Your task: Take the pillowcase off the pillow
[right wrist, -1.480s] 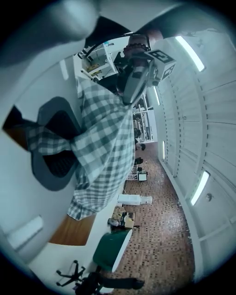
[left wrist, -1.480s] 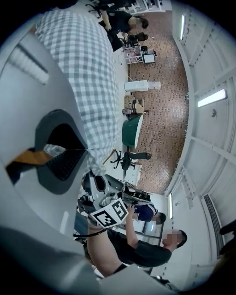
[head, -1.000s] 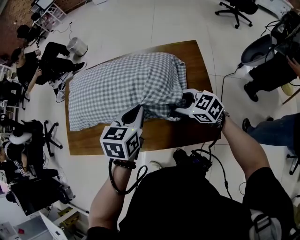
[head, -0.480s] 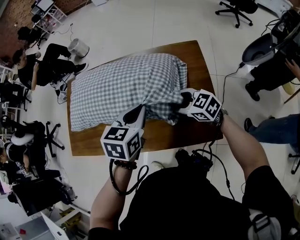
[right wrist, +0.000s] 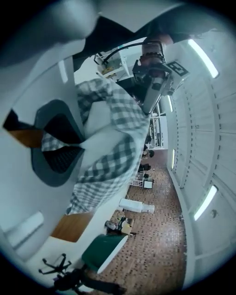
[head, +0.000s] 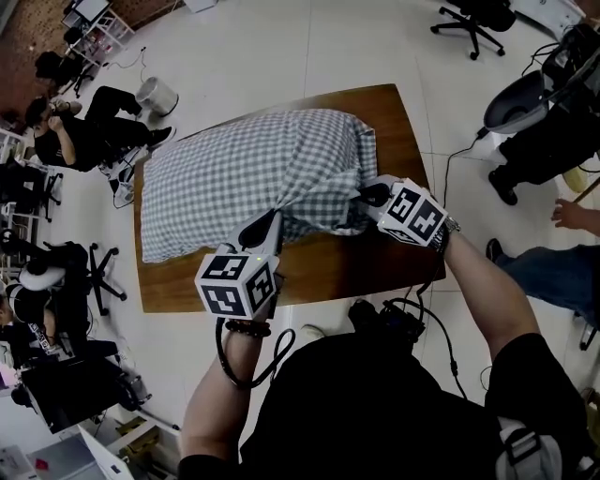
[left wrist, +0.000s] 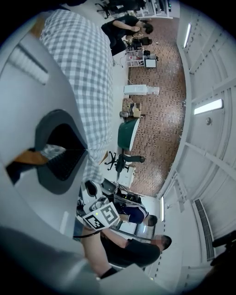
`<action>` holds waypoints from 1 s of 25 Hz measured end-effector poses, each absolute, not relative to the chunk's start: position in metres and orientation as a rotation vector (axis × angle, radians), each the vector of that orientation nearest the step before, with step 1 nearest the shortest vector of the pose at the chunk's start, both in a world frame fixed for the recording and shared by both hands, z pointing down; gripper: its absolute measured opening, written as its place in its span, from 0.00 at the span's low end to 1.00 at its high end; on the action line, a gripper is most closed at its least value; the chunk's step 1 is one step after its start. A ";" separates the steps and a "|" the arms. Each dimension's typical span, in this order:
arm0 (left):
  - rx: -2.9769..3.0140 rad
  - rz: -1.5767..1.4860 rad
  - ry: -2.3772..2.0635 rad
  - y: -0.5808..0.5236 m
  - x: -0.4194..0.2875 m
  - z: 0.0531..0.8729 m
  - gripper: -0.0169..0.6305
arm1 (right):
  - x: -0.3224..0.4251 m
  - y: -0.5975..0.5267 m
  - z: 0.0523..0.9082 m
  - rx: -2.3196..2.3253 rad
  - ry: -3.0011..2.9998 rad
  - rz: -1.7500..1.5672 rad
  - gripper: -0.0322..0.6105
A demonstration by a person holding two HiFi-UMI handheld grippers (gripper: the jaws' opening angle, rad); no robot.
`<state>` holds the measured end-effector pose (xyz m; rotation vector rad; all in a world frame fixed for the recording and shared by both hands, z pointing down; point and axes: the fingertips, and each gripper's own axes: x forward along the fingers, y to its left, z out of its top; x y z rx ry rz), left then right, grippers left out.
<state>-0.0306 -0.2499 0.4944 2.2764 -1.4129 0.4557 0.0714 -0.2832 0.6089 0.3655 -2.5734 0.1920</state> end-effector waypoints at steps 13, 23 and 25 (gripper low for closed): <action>2.174 0.404 -1.536 -0.199 -0.111 0.511 0.03 | 0.119 -0.254 0.586 0.685 -2.496 0.075 0.07; 2.113 0.349 -1.605 -0.151 -0.194 0.524 0.03 | 0.119 -0.223 0.575 0.847 -2.422 0.105 0.07; 2.105 0.346 -1.604 -0.148 -0.202 0.528 0.03 | 0.126 -0.225 0.577 0.891 -2.404 0.140 0.07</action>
